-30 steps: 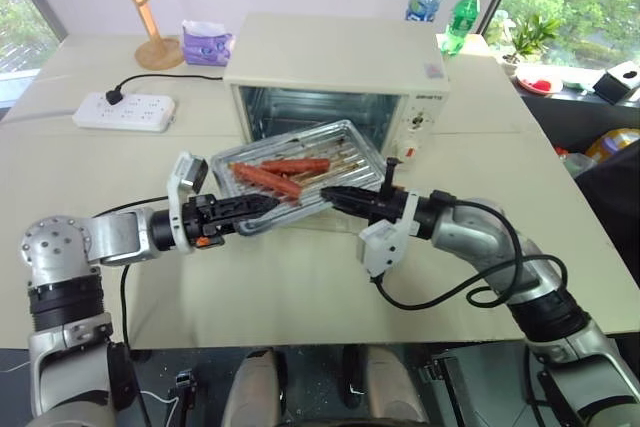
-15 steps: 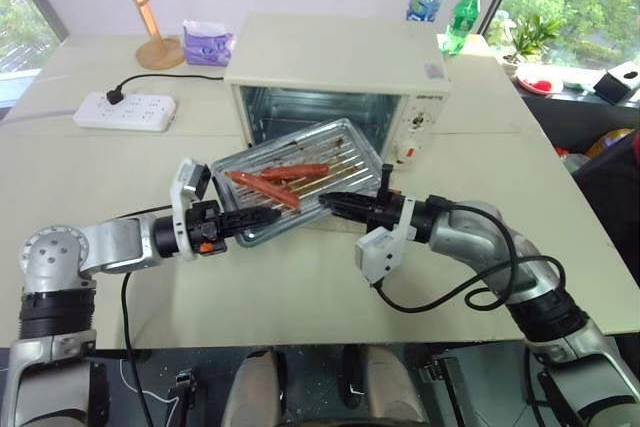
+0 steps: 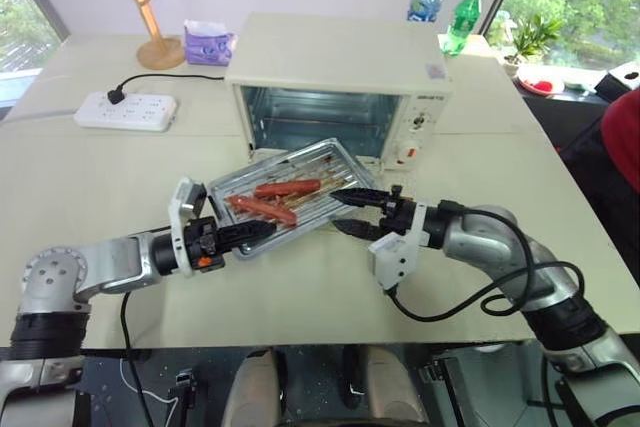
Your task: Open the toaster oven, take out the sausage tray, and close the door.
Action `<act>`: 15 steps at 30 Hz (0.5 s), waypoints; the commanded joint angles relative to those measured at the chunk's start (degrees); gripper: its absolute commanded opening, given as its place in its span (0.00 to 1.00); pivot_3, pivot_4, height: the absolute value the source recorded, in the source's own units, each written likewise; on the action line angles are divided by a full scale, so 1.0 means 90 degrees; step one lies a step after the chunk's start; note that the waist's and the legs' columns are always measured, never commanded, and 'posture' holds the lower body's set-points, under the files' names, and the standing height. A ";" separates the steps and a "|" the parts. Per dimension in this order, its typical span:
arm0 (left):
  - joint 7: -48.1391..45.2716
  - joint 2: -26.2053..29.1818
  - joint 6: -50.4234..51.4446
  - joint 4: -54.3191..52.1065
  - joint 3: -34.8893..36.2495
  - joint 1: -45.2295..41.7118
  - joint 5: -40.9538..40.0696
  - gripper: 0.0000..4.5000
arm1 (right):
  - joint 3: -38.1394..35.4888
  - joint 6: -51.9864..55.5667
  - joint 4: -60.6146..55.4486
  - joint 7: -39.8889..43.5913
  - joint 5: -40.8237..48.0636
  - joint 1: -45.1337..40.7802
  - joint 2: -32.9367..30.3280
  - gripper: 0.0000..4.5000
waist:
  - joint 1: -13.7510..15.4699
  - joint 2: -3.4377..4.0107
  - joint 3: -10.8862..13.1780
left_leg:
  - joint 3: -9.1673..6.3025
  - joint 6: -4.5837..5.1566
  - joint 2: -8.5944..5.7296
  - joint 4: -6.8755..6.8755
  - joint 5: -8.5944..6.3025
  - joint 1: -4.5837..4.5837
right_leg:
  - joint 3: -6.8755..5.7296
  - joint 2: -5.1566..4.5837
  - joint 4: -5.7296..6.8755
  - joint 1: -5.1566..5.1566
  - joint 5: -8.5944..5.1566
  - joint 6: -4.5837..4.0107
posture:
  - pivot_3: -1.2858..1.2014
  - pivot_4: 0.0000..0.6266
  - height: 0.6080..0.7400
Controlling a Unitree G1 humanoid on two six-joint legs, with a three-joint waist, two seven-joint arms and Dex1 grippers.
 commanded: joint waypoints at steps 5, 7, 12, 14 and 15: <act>-0.0260 0.0132 -0.0249 -0.0479 0.0439 0.0346 -0.0127 0.00 | -0.0456 0.0010 -0.0483 0.0259 0.0791 0.0322 -0.0488 0.66 | -0.0010 0.0001 0.0000 | 0.0001 0.0001 0.0000 0.0000 0.0000 0.0000 | 0.0000 0.0001 -0.0002 0.0000 -0.0001 -0.0001 | 0.52 0.24 0.87; -0.0350 0.0221 -0.0314 -0.0618 0.0639 0.0562 -0.0127 0.00 | -0.0663 0.0315 -0.0643 0.0488 0.1410 0.0608 -0.0682 0.66 | -0.0008 0.0000 0.0000 | 0.0001 0.0001 0.0001 -0.0001 -0.0001 0.0000 | 0.0000 0.0001 -0.0002 0.0000 -0.0002 -0.0003 | 0.52 0.24 0.87; -0.0438 0.0324 -0.0653 -0.1014 0.1371 0.1356 -0.0127 0.00 | -0.1197 0.1166 -0.1045 0.1095 0.2802 0.1332 -0.1171 0.66 | -0.0001 0.0003 0.0001 | 0.0000 0.0008 0.0004 -0.0004 -0.0005 0.0000 | 0.0001 -0.0004 -0.0005 0.0000 -0.0011 -0.0020 | 0.52 0.24 0.87; -0.0512 0.0312 -0.0780 -0.1243 0.1765 0.1777 -0.0127 0.00 | -0.1348 0.1447 -0.1163 0.1359 0.3202 0.1577 -0.1359 0.66 | -0.0005 0.0004 0.0002 | 0.0000 0.0009 0.0005 -0.0003 -0.0006 0.0001 | 0.0000 -0.0004 -0.0010 0.0000 -0.0014 -0.0024 | 0.52 0.24 0.87; -0.0556 0.0264 -0.0855 -0.1384 0.2024 0.2068 -0.0127 0.00 | -0.1443 0.1683 -0.1198 0.1461 0.3451 0.1701 -0.1420 0.66 | -0.0007 0.0003 0.0001 | -0.0004 0.0009 0.0007 -0.0004 -0.0006 0.0002 | 0.0001 -0.0005 -0.0011 0.0000 -0.0014 -0.0025 | 0.52 0.24 0.87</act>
